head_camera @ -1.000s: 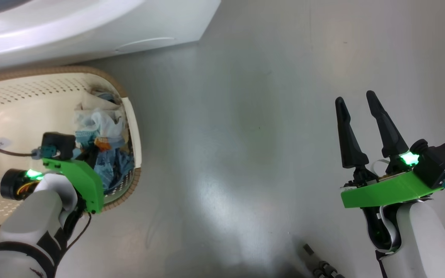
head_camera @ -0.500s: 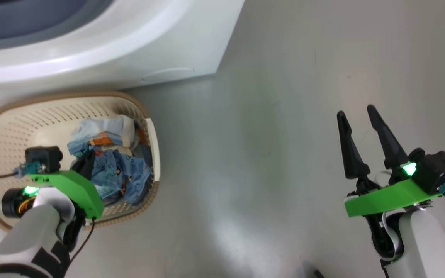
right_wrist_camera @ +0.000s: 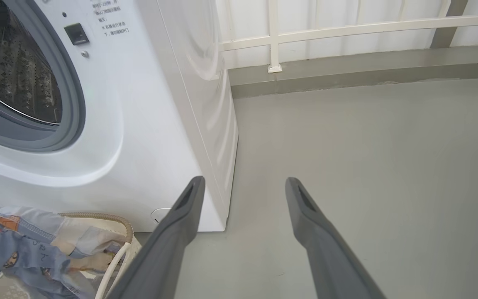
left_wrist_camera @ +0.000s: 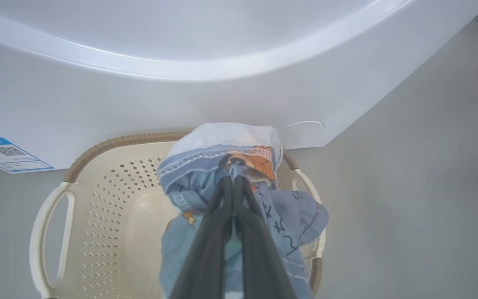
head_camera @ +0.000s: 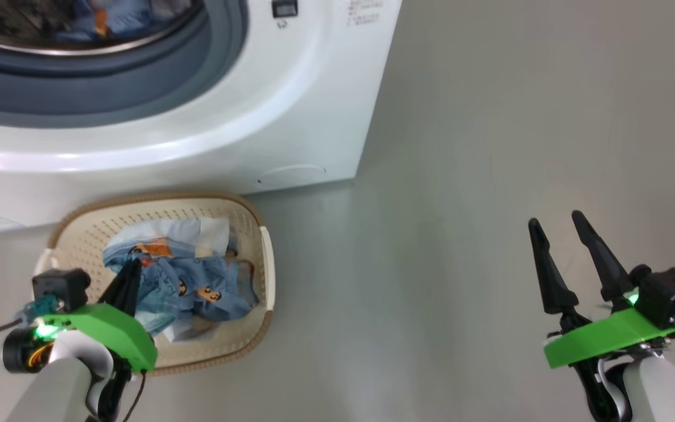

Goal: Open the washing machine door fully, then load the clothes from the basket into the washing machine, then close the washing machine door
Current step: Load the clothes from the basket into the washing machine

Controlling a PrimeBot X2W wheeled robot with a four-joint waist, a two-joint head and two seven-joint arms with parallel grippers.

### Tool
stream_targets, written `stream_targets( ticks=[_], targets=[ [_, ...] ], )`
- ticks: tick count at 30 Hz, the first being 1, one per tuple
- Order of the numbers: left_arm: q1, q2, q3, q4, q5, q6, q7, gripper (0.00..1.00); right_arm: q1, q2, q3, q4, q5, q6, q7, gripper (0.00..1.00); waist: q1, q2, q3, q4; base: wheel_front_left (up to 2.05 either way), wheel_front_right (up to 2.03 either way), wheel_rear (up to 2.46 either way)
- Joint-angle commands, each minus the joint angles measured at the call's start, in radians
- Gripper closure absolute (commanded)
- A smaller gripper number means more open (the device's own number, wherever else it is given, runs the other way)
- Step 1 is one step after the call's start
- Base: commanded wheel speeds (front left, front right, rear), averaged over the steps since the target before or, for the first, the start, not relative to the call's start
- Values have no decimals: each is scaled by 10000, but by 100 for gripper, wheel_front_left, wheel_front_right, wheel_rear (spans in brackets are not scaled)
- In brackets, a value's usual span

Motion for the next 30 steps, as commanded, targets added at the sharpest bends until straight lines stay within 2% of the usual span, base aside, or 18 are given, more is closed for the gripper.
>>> stream_targets(
  ticks=[1, 15, 30],
  targets=[
    [296, 300, 628, -399, 317, -15, -106, 100, 313, -151, 107, -156, 47, 17, -48, 0, 0, 0, -696, 319, 0, 0, 0],
    [2053, -127, 3033, -3087, 2160, -15, -106, 100, 1023, -316, -262, -104, 145, 17, -48, 0, 0, 0, -1785, 480, 0, 0, 0],
    [4364, -701, 4549, -6285, 3318, -15, -107, 100, 2040, -380, -781, -202, 190, 17, -48, 0, 0, 0, -2787, 744, 0, 0, 0]
  ],
)
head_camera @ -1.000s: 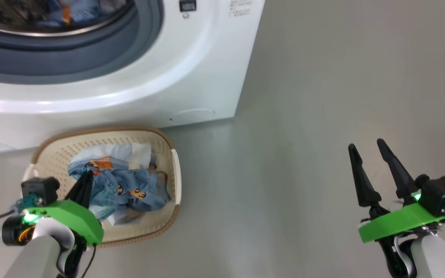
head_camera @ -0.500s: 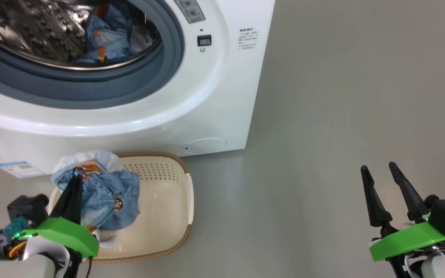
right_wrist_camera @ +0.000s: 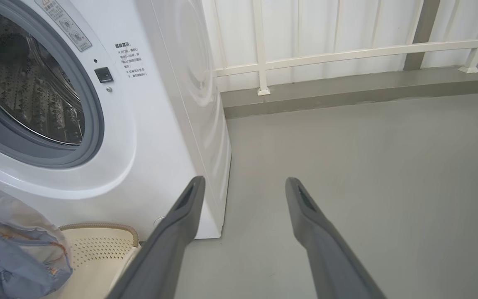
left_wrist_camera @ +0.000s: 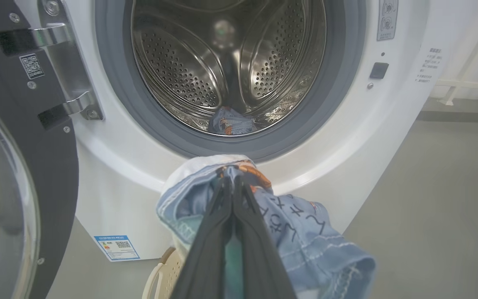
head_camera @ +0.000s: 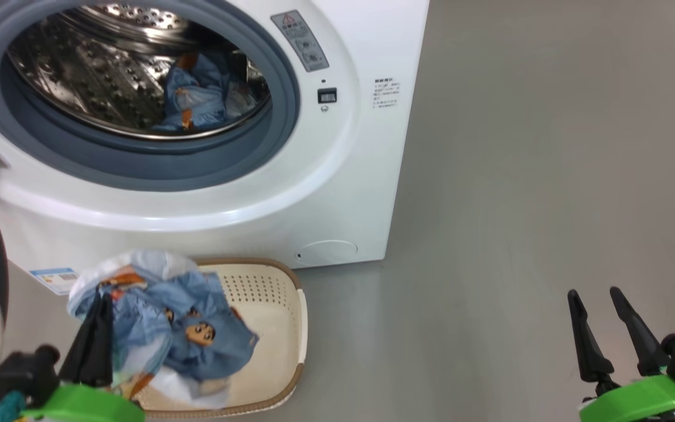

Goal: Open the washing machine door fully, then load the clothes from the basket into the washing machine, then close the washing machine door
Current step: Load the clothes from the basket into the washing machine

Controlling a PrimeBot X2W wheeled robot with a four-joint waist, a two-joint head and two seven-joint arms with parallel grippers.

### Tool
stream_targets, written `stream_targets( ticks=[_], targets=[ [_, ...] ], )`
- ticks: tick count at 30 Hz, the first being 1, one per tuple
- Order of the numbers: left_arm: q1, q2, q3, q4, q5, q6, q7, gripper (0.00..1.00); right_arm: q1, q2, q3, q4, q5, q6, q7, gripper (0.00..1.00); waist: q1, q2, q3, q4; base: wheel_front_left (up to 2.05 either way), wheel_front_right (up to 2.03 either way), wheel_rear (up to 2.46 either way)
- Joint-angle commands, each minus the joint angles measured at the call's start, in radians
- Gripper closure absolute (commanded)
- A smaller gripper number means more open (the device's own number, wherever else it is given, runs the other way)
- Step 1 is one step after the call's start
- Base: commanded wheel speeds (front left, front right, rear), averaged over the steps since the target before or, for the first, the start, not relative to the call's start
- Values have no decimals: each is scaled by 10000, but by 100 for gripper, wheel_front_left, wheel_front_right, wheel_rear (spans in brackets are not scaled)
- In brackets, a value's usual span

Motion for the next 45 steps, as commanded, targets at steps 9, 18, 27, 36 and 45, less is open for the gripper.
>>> stream_targets(
  ticks=[9, 18, 27, 36, 45],
  targets=[
    [1308, -297, 1026, -1592, 325, -15, -105, 100, 502, -145, -42, -375, 70, 16, -48, 0, 0, -1, -363, -9, 0, 0, 0],
    [1620, -639, 1232, -2033, 372, -15, -105, 100, 572, -83, -74, -436, 67, 16, -48, 0, 0, -1, -319, -29, 0, 0, 0],
    [1111, -656, 1154, -2045, 295, -15, -105, 100, 416, 3, -20, -473, 50, 16, -48, 0, 0, -1, -62, -144, 0, 0, 0],
    [-514, -284, 978, -1982, -40, -15, -105, 100, -6, 190, 152, -502, 3, 16, -48, 0, 0, -1, 556, -354, 0, 0, 0],
    [-3309, 319, 1202, -1486, 96, -15, -105, 100, -568, 396, 429, -492, 16, 16, -48, 0, 0, -1, 1213, -732, 0, 0, 0]
  ],
)
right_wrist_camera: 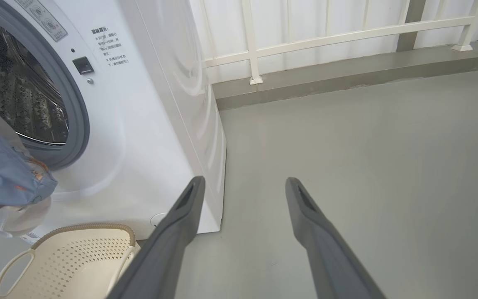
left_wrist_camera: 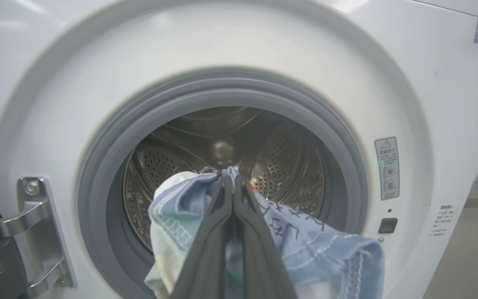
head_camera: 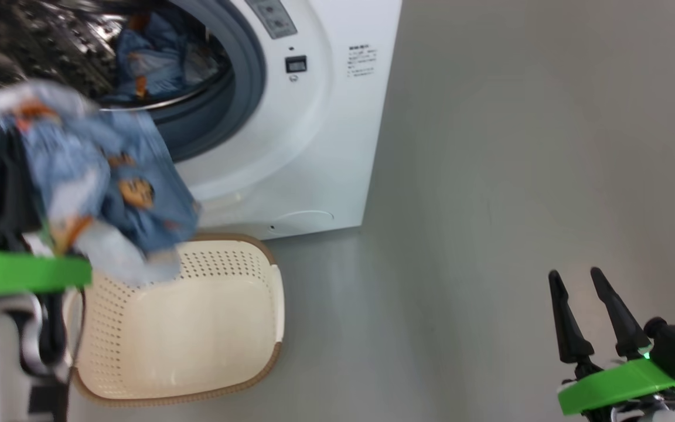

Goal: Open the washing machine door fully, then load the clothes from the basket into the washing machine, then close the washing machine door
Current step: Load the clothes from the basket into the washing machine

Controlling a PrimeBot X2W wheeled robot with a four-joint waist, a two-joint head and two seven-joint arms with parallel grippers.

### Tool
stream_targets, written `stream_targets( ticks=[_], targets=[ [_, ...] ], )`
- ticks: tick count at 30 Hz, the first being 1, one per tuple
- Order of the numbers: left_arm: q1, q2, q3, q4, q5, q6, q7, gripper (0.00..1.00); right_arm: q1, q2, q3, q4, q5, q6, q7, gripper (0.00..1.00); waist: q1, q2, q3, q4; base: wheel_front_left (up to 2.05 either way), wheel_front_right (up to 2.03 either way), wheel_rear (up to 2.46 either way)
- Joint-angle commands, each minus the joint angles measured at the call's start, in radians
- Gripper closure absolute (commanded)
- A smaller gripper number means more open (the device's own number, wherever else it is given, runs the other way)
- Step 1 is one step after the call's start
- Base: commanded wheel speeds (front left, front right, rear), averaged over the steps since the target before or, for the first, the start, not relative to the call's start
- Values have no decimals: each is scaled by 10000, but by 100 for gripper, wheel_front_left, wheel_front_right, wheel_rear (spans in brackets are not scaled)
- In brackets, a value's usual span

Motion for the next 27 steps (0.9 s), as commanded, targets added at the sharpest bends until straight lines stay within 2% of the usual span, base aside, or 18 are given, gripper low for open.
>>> stream_targets(
  ticks=[1, 6, 14, 27],
  targets=[
    [-743, 421, 369, 19, 69, -15, -63, 100, -316, -55, 304, -245, 25, 16, -48, 0, 0, -1, 296, -260, 0, 0, 0],
    [-2195, 748, 319, 1376, 51, -15, -63, 100, -600, 94, 486, -296, 42, 16, -48, 0, 0, -1, 696, -592, 0, 0, 0],
    [-4202, 1219, 71, 4377, 140, -15, -63, 100, -1032, 332, 779, -315, 76, 16, -48, 0, 0, -1, 1335, -1191, 0, 0, 0],
    [-6147, 1680, -825, 7716, 1, -15, -63, 100, -1422, 572, 1055, -360, 97, 16, -48, 0, 0, -1, 2074, -1657, 0, 0, 0]
  ],
)
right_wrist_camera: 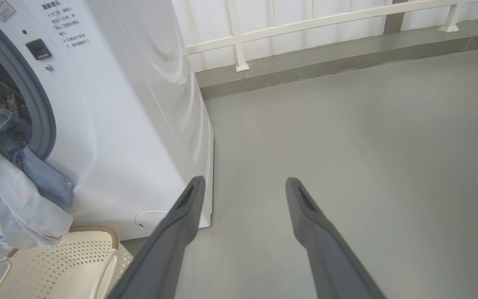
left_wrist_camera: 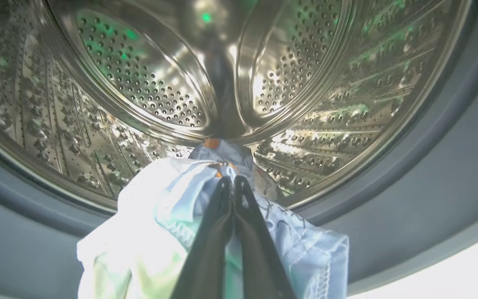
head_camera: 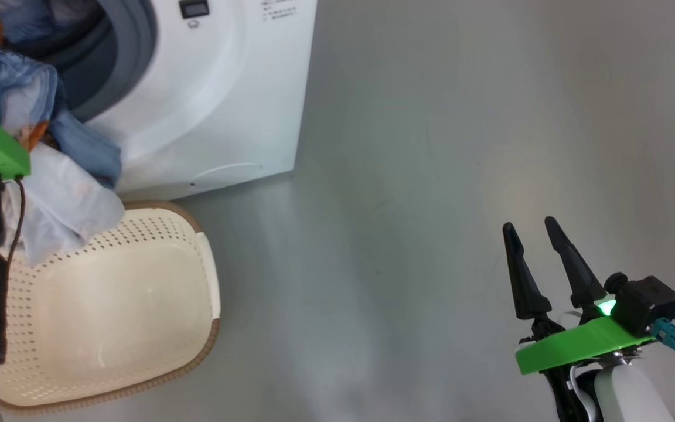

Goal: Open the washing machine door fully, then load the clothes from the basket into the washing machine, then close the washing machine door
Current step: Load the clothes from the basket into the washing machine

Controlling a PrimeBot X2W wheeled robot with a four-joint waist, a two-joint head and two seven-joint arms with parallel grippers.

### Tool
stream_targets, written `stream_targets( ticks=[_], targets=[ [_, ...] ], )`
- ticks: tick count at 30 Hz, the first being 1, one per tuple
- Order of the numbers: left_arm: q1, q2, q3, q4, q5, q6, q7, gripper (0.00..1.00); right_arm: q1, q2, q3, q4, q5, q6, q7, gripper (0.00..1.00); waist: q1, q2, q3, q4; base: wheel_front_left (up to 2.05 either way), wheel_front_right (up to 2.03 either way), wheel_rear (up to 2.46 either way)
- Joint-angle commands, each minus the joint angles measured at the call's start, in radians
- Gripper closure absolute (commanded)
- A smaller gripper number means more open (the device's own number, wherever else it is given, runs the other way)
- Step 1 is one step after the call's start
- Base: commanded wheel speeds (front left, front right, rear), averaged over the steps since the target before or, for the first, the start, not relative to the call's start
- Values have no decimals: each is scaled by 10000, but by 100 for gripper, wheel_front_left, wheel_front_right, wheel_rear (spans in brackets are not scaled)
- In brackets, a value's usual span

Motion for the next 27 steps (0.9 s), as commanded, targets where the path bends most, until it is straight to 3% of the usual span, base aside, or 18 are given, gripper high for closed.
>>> stream_targets(
  ticks=[1, 5, 11, 18, 24, 25, 26, 27],
  targets=[
    [-308, 552, 102, -34, -68, -15, -55, 100, -111, -17, 244, -256, 93, 16, -48, 0, 0, 0, 186, -136, 0, 0, 0],
    [-987, 696, -183, 1082, -35, -15, -55, 100, -231, 21, 375, -288, 87, 16, -48, 0, 0, 0, 400, -262, 0, 0, 0],
    [-1854, 1006, -359, 1676, 114, -12, -55, 100, -363, 59, 517, -317, 113, 16, -48, 0, 0, 0, 651, -462, 0, 0, 0],
    [-2131, 1218, 93, -734, 596, 425, -55, 100, -441, 97, 508, -375, 116, 16, -48, 0, 0, 0, 930, -524, 0, 0, 0],
    [-1622, 1072, 794, -2938, 1144, 630, -55, 100, -592, 115, 543, -396, 84, 16, -48, 0, 0, 0, 1049, -500, 0, 0, 0],
    [-1470, 1002, 925, -2971, 1149, 611, -55, 87, -605, 118, 554, -400, 77, 16, -48, 0, 0, 0, 1042, -490, 0, 0, 0],
    [-1304, 951, 972, -2759, 1175, 562, -55, 60, -606, 120, 566, -404, 70, 16, -48, 0, 0, 0, 1024, -479, 0, 0, 0],
    [-1197, 928, 994, -2549, 1227, 524, -55, 8, -602, 121, 584, -411, 61, 16, -48, 0, 0, 0, 1009, -468, 0, 0, 0]
  ],
)
